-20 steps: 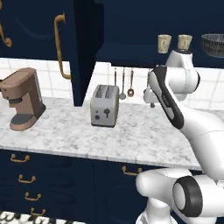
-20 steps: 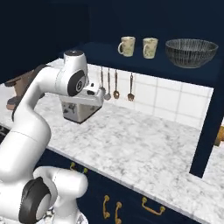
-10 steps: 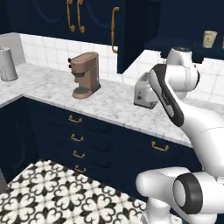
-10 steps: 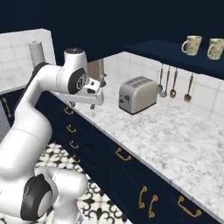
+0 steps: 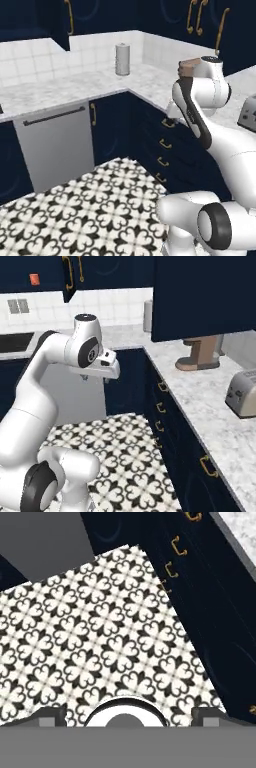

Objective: Gather all objects into one cabinet and sort the glasses and bowls to opposite sides.

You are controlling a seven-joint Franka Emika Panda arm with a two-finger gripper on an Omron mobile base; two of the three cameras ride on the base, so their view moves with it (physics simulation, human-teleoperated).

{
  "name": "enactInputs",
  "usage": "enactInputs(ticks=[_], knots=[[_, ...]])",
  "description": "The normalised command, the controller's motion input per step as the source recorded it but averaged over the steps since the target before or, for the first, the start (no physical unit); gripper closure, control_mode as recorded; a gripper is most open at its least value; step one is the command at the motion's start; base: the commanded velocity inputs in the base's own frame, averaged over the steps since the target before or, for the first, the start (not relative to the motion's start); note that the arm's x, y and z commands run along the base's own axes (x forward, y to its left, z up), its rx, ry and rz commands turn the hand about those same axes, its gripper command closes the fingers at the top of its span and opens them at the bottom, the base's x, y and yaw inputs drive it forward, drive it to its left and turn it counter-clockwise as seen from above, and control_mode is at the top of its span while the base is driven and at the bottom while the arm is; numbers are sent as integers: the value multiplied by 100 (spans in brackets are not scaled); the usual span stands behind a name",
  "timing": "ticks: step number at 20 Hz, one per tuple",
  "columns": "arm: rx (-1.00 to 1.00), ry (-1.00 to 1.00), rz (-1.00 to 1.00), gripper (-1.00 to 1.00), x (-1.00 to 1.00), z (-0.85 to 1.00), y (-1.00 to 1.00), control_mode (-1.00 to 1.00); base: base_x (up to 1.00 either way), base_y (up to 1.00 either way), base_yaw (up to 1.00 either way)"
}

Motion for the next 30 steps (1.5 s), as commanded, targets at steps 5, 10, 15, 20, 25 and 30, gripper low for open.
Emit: enactInputs(ticks=[5,10,15,20,25,30], knots=[[0,0,0,-100,0,0,0,100,21,7,71],[0,0,0,-100,0,0,0,100,95,36,36],[0,0,0,-100,0,0,0,100,100,95,-1],[0,0,0,-100,0,0,0,100,100,68,-5],[0,0,0,-100,0,0,0,100,100,-45,13],[0,0,0,-100,0,0,0,100,100,-1,3]])
